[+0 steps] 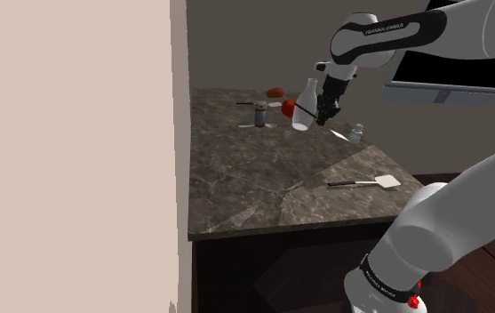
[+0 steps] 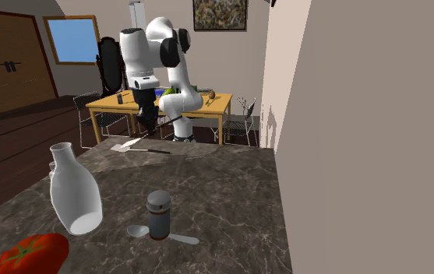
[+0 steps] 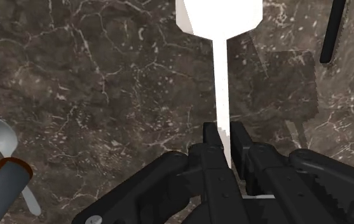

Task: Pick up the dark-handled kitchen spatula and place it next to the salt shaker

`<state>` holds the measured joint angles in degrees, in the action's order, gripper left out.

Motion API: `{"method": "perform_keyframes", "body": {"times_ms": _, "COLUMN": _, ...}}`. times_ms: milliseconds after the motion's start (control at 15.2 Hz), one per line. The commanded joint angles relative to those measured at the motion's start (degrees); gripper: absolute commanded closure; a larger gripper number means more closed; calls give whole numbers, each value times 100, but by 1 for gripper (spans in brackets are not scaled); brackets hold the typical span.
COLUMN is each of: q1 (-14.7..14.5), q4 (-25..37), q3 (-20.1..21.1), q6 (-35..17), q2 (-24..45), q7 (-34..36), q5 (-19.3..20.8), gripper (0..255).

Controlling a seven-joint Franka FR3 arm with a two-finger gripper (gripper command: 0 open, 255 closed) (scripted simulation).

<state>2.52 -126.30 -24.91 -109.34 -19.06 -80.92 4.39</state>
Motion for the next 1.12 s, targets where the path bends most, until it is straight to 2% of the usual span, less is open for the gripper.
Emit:
{"method": "perform_keyframes", "body": {"times_ms": 0, "q1": 114, "q4": 9, "q3": -192, "q6": 24, "q2": -22, "q7": -282, "q5": 66, "gripper": 255}}
{"method": "perform_keyframes", "body": {"times_ms": 594, "q1": 543, "q4": 373, "q3": -1117, "q6": 152, "q2": 189, "q7": -1595, "q5": 218, "gripper": 255}}
{"method": "perform_keyframes", "body": {"times_ms": 1056, "q1": 766, "q4": 1009, "q3": -1958, "q6": 244, "q2": 802, "q7": -2800, "q5": -5, "gripper": 255}}
